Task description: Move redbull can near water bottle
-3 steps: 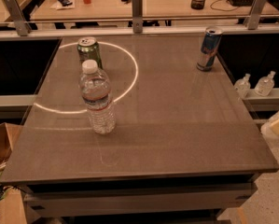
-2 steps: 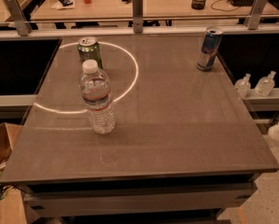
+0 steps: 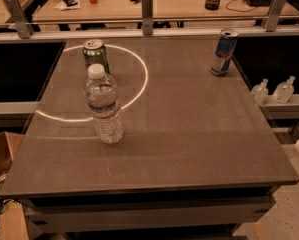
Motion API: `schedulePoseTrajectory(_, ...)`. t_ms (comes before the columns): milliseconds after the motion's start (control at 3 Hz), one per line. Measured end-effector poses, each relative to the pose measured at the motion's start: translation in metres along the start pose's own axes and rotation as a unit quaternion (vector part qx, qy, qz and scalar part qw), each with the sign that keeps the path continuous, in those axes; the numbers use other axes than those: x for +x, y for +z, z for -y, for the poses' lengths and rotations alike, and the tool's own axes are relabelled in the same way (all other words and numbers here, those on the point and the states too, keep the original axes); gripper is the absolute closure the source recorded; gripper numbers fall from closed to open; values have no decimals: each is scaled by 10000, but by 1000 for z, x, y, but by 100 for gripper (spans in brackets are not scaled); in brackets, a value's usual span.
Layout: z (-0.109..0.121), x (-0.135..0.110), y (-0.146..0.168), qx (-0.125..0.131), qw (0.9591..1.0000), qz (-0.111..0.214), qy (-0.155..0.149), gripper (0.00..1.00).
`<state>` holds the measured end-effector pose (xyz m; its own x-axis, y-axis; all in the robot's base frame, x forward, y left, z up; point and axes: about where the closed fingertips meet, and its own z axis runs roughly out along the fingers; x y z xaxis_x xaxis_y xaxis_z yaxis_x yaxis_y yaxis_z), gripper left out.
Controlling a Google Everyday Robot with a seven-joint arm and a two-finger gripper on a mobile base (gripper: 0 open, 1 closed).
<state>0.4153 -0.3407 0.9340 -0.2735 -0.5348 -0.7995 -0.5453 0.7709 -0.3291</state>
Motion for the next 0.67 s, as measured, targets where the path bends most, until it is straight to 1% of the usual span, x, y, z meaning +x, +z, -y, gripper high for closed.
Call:
schedulePoseTrajectory(333, 4, 13, 1, 185, 9969, 659, 383, 0)
schedulePoseTrajectory(667, 8, 13, 4, 216, 9907, 1139, 717, 0)
